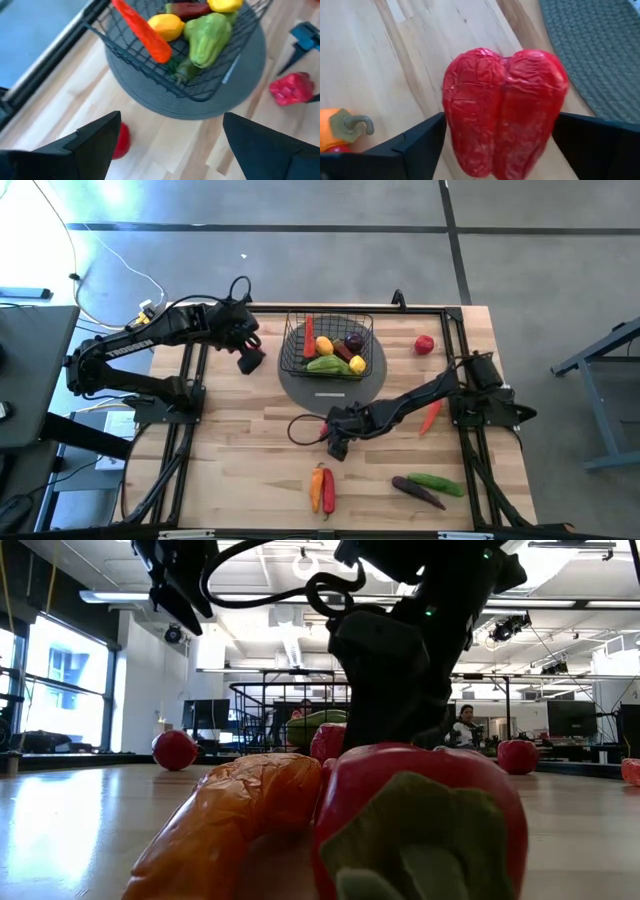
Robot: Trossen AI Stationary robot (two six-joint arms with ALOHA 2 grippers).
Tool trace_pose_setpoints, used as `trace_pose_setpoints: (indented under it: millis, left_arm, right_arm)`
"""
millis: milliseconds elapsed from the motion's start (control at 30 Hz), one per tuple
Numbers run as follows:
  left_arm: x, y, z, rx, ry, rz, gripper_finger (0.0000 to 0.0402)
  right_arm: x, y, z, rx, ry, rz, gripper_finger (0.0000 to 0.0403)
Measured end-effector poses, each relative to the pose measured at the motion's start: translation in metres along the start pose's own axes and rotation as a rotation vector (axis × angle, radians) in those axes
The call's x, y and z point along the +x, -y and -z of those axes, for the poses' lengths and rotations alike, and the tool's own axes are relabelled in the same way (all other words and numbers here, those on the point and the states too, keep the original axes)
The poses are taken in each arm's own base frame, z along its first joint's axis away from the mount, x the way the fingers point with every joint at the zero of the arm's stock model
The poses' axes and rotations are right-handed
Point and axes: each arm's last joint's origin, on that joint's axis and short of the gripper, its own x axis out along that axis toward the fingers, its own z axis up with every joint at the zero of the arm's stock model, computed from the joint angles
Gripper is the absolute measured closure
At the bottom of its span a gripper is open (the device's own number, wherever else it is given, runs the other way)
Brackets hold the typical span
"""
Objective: Build produce basket
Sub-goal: Put the red bell pepper into the wire basket
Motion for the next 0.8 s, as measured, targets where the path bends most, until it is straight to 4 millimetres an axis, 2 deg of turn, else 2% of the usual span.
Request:
trace_pose_setpoints:
  millis: [400, 533, 800]
  left_arm:
    - [0.0, -0.009, 0.004, 0.006, -0.019, -0.229, 0.006]
    - [0.0, -0.015, 0.005, 0.01, -0.049, -0.243, 0.006]
    - [0.0, -0.025, 0.006, -0.023, -0.065, -0.271, 0.006]
  right_arm:
    - [-0.002, -0.001, 0.0, 0.05, -0.041, -0.059, 0.0235]
    - [-0.012, -0.003, -0.004, 0.061, -0.039, -0.1, 0.0238]
    - [-0.056, 0.0, -0.024, 0.097, 0.098, -0.157, 0.0223]
